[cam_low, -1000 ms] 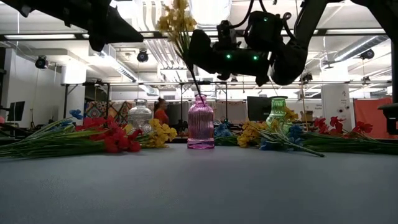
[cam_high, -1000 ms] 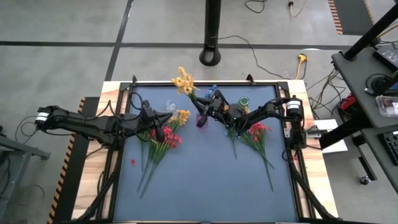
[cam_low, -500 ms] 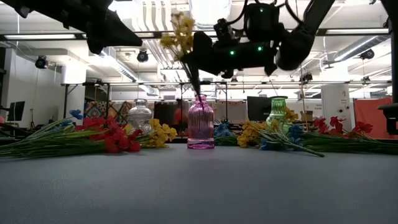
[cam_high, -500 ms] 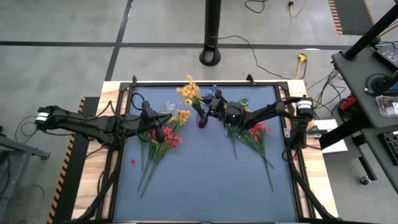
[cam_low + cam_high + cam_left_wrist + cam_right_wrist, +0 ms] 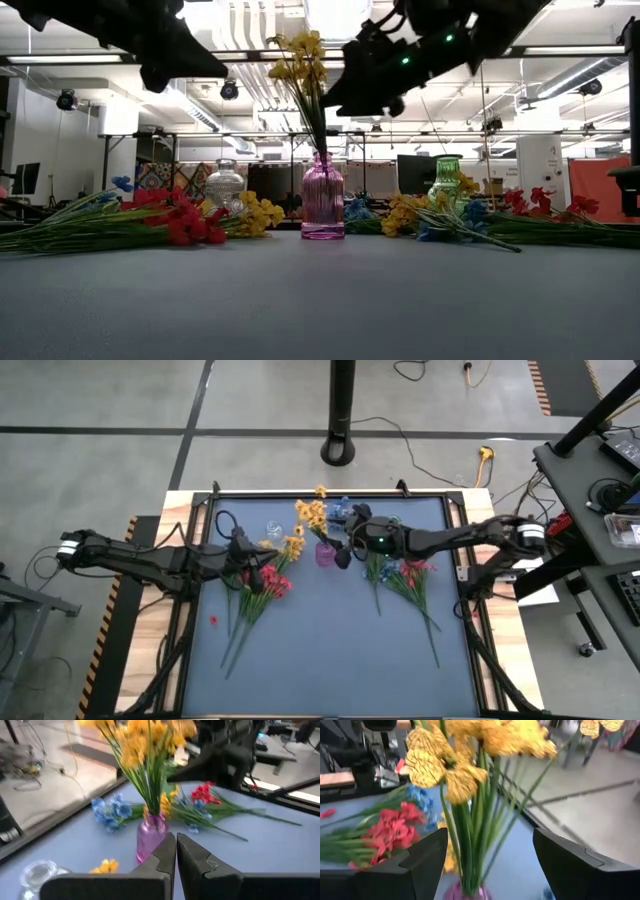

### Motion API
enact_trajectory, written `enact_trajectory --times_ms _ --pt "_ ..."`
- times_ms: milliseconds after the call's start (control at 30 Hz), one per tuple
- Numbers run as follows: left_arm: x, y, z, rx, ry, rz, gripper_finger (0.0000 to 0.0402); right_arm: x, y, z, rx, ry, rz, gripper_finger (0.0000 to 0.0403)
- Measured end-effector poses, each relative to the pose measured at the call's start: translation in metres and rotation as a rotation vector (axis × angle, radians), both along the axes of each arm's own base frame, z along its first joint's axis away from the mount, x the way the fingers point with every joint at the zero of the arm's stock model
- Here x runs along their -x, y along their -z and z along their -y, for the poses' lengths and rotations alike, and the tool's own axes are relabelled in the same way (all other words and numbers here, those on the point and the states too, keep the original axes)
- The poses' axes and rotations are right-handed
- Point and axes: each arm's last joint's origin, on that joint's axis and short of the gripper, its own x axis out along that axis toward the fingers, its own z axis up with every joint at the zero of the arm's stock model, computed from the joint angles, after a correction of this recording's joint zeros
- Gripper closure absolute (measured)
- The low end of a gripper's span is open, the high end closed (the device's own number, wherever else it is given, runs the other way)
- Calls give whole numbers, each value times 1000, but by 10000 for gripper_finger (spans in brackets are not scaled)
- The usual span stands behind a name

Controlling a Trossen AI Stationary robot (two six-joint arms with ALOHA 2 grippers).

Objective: Sort flowers into vase by color
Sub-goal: Put the bottom yellow flowers into the violet vase, then put the bottom left blue flowers into the transparent vase

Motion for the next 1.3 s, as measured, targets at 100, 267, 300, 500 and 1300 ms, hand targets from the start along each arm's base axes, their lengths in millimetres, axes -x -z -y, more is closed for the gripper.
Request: enact_trajectory --times_ms 100,267,300,500,1300 --pt "0 3 1 69 2 -6 402 11 -8 -4 -40 5 -43 109" --pt "2 10 2 212 15 -44 394 25 -18 -17 -77 -19 -92 104" --pt "3 12 3 252 22 -51 390 27 -20 -21 -78 -29 -100 104" --pt "7 22 8 488 48 -125 358 38 -28 -42 -100 -87 -128 107" --pt "-13 -8 41 616 -121 -718 333 62 -26 -92 -180 -212 -291 127"
